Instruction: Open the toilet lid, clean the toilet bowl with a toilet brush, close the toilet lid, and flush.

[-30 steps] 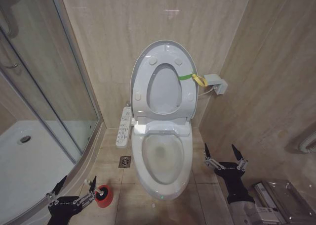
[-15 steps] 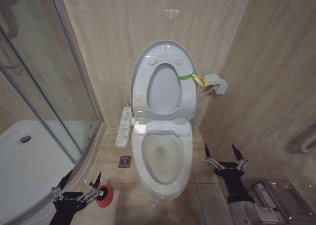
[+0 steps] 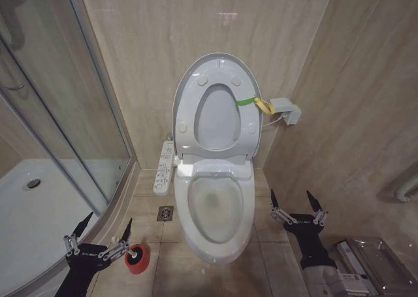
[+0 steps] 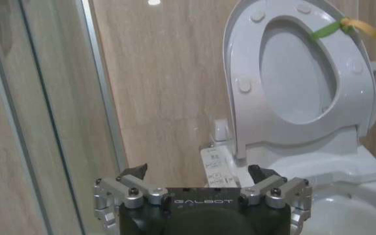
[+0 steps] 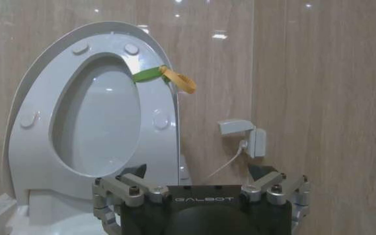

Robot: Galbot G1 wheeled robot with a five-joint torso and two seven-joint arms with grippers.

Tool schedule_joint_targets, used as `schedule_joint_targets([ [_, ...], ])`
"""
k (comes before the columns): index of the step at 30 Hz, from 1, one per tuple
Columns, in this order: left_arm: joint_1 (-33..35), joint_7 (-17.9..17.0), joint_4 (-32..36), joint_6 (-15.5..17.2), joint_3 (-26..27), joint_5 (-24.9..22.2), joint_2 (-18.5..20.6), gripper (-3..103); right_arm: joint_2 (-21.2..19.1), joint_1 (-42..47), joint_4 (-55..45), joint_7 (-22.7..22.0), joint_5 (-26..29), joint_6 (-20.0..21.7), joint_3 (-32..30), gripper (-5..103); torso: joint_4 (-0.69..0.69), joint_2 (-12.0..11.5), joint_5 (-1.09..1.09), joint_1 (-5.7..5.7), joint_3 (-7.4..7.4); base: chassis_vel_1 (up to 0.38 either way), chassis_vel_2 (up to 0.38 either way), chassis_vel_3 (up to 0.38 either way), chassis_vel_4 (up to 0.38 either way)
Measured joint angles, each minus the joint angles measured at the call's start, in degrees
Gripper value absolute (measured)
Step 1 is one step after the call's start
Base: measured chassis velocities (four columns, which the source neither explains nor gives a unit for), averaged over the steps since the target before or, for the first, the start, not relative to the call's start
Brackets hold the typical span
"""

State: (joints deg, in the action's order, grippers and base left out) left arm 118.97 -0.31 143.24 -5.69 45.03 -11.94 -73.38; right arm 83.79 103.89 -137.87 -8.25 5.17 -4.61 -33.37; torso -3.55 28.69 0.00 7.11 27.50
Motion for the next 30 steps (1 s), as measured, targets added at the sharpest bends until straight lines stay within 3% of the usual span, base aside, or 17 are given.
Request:
schedule_joint_targets([
  [9,-3.1,0.1,0.0,0.7,-0.4,-4.2,0.9,100,0.0,0.0,0.0,0.0,0.0,0.0,0.0,100,0.00,0.0,0.00,0.00,0.00,0.000,0.000,0.000,0.000],
  [30,-6.7,0.9,0.0,0.7,-2.1,-3.7,1.6,100,0.0,0.0,0.0,0.0,0.0,0.0,0.0,100,0.00,0.0,0.00,0.00,0.00,0.000,0.000,0.000,0.000],
])
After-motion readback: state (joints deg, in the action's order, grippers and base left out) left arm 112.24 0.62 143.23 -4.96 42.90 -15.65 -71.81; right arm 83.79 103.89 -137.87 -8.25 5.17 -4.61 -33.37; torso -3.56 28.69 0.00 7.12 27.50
